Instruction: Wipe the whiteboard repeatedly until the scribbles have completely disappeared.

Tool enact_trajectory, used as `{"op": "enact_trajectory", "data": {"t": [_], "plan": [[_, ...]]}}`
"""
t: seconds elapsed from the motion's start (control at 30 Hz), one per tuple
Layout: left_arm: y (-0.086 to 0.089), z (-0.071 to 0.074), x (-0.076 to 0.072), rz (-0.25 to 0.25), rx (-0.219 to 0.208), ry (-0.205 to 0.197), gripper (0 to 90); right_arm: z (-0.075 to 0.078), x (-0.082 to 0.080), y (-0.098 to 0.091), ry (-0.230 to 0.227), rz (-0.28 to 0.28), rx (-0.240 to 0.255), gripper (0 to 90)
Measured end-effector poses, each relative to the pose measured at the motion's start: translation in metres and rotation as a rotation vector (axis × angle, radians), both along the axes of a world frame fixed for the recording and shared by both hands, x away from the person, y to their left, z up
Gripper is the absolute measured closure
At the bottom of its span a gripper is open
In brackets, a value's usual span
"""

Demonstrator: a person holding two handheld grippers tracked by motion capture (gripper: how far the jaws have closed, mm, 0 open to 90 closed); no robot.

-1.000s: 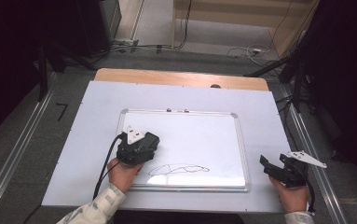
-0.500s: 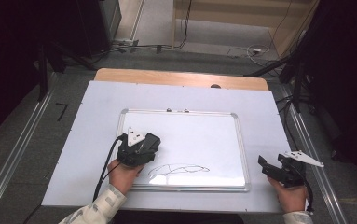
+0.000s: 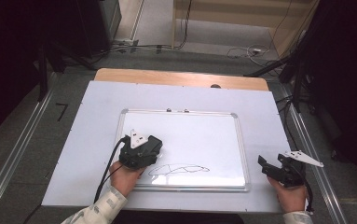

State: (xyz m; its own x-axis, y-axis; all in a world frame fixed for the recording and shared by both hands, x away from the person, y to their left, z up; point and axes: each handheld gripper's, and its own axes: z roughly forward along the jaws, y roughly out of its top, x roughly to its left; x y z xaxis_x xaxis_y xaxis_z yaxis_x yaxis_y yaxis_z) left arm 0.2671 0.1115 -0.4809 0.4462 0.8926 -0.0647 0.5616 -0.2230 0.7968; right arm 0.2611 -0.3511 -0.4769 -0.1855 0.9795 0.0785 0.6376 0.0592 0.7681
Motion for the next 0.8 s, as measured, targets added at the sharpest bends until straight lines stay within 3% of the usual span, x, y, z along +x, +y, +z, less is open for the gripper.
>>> {"op": "enact_trajectory", "data": {"t": [0.33,0.63,0.8], "plan": [[-0.007,-0.004,-0.001,-0.016,0.010,0.014,41.1,-0.001,0.000,0.000,0.002,-0.001,-0.005,18.6],[-0.016,-0.012,-0.003,-0.036,0.047,0.033,41.1,-0.001,0.000,0.000,0.002,-0.001,-0.007,18.6],[-0.018,-0.014,-0.004,-0.039,0.063,0.025,41.0,-0.001,0.000,0.000,0.004,-0.001,-0.008,18.6]]}}
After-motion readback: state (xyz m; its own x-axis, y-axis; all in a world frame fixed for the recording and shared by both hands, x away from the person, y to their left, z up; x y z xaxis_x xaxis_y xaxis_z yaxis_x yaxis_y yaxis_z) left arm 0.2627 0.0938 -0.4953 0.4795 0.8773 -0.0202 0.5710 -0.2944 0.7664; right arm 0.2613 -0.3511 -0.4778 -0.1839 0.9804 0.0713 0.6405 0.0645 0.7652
